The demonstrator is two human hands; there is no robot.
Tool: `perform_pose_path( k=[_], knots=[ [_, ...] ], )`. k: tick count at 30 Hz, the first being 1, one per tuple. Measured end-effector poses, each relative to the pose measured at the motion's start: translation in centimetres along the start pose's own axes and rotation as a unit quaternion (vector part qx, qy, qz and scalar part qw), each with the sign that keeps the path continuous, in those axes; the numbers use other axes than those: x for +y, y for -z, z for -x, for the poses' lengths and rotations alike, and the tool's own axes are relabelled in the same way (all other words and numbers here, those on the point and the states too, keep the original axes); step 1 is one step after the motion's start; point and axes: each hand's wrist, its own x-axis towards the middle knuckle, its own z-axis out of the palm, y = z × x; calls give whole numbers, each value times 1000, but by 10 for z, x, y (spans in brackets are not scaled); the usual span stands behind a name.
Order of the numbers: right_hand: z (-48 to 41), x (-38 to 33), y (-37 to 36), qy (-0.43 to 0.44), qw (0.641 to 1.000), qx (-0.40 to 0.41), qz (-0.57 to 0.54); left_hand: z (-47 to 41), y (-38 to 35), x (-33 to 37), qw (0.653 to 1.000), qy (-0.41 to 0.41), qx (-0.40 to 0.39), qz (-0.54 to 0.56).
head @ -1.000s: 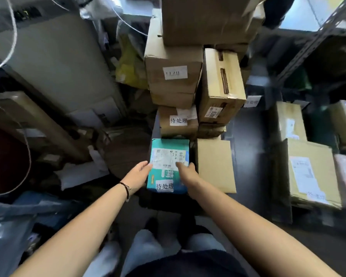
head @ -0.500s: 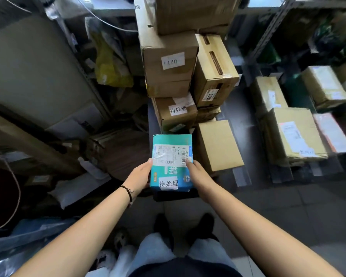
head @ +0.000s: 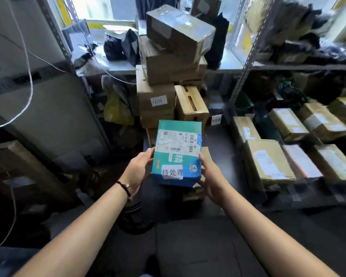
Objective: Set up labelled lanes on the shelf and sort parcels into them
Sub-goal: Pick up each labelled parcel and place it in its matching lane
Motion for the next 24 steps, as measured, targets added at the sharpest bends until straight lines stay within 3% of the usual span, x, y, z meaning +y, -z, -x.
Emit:
perform_pose_path(
  k=[8,14,24],
  knots=[
    [43,-66,48,125,991,-40,20,24,-56,52,992,-109,-58,26],
    [66,-87,70,214,974,-75,-27,19,-79,81,979,-148,-117,82],
    [87,-94,88,237,968,-81,1,13,-99,83,970,2,-241,3]
  ],
)
